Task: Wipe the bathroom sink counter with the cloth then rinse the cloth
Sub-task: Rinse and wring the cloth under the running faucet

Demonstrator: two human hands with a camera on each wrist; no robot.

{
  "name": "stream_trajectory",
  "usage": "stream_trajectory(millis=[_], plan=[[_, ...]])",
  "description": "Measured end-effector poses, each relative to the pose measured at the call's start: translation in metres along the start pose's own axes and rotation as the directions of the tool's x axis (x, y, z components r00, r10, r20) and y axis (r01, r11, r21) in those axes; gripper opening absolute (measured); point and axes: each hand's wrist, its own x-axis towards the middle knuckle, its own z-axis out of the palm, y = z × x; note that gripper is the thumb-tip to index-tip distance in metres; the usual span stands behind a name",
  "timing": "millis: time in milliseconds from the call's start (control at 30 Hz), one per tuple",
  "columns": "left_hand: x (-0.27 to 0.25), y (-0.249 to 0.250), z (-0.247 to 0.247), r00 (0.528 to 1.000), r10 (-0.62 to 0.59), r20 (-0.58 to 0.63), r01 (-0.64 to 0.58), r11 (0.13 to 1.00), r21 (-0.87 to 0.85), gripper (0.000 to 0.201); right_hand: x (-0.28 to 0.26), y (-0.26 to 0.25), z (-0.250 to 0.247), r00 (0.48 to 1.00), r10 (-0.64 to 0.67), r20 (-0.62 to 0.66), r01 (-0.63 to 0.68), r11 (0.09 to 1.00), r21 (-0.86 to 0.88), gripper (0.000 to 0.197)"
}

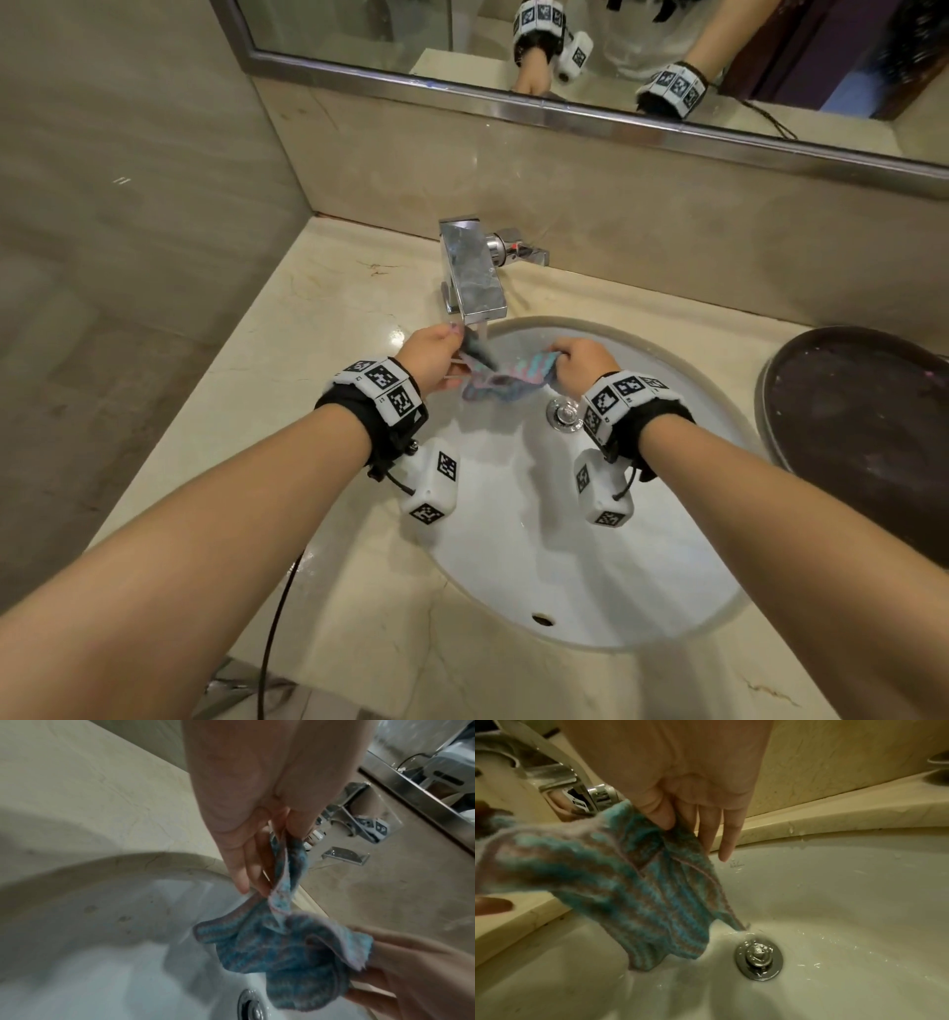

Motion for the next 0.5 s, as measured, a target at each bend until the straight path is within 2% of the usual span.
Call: stream_trajectory(millis=[167, 200, 267, 333, 500], plan=[[-0.001, 0.002, 0.005, 1.0, -0.012, 0.021, 0.013, 0.998, -0.055, 0.016, 0.0, -0.013, 0.002, 0.998, 0.042, -0.039, -0.03, 0.962, 0.272, 0.032], [-0.001, 0.003, 0.006, 1.0, -0.012, 0.023, 0.013, 0.997, -0.078, 0.021, 0.001, -0.015, 0.004, 0.998, 0.053, -0.029, -0.041, 0.953, 0.299, 0.033], [-0.003, 0.004, 0.008, 0.999, -0.012, 0.037, 0.016, 0.992, -0.124, 0.027, 0.001, -0.018, 0.007, 0.998, 0.06, 0.006, -0.059, 0.946, 0.317, 0.027], [-0.005, 0.005, 0.009, 0.998, -0.012, 0.056, 0.02, 0.989, -0.147, 0.03, 0.0, -0.021, 0.008, 0.998, 0.051, 0.047, -0.063, 0.945, 0.322, 0.013], [-0.005, 0.004, 0.01, 0.999, 0.012, 0.045, -0.004, 0.987, -0.161, 0.032, 0.002, -0.019, 0.01, 1.0, 0.025, 0.001, -0.024, 0.957, 0.288, 0.024]])
